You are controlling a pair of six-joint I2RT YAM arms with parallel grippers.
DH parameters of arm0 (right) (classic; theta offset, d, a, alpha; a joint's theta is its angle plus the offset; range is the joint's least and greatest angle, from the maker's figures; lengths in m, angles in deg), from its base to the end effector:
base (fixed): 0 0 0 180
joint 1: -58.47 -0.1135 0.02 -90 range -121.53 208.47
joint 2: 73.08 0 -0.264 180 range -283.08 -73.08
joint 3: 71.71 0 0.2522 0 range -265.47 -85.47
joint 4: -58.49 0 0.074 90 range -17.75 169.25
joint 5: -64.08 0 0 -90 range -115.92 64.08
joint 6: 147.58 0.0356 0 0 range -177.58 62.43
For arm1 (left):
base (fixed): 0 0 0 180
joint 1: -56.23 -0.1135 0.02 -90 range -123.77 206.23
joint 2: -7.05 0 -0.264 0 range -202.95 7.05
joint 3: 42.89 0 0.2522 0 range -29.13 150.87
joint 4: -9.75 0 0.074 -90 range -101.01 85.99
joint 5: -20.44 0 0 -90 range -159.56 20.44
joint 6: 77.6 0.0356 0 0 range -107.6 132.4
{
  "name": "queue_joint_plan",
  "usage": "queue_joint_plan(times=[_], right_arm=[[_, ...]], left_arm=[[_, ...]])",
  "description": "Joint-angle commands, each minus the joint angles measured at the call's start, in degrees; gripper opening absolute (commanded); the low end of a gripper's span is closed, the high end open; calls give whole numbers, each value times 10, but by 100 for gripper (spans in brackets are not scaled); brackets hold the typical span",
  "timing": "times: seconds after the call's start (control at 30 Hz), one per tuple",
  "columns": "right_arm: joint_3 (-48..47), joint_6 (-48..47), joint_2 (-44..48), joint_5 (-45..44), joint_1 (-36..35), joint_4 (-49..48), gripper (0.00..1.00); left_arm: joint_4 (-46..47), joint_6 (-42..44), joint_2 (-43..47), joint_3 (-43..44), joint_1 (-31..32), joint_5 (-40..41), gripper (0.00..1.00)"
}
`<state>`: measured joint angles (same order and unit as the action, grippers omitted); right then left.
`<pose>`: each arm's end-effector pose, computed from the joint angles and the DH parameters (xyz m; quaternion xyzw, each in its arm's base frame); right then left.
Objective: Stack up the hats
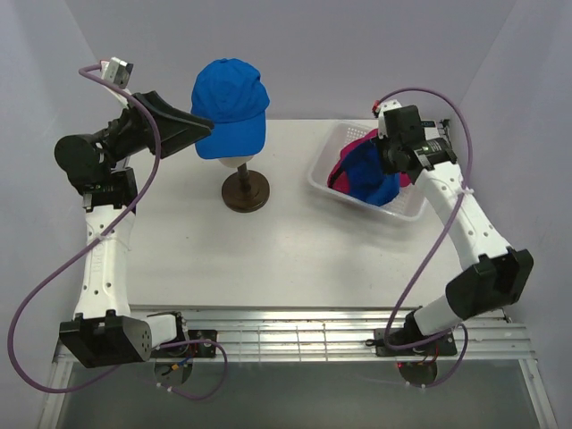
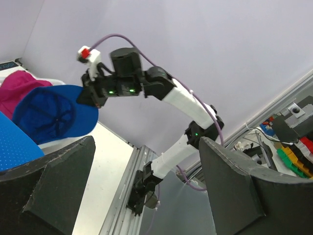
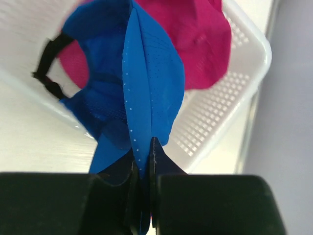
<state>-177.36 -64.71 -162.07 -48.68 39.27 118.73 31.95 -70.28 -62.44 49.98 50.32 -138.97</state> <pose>0.3203 0.0969 0.3761 -0.1295 0.8950 -0.1397 0.4033 0.2218 -0.0105 0.5226 0.1603 0.5905 -0.6413 0.4630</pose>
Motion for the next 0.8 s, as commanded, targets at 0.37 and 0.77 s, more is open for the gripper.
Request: queue_joint_plan(times=[0.37,0.77], right_arm=[[-175,58,58,24,-11,-145,8],[-399,-184,-120,-130,-208,-388,8]], left_arm=[[-30,44,13,1,-4,-4,98],[-495,441,27,125,-38,10,98]])
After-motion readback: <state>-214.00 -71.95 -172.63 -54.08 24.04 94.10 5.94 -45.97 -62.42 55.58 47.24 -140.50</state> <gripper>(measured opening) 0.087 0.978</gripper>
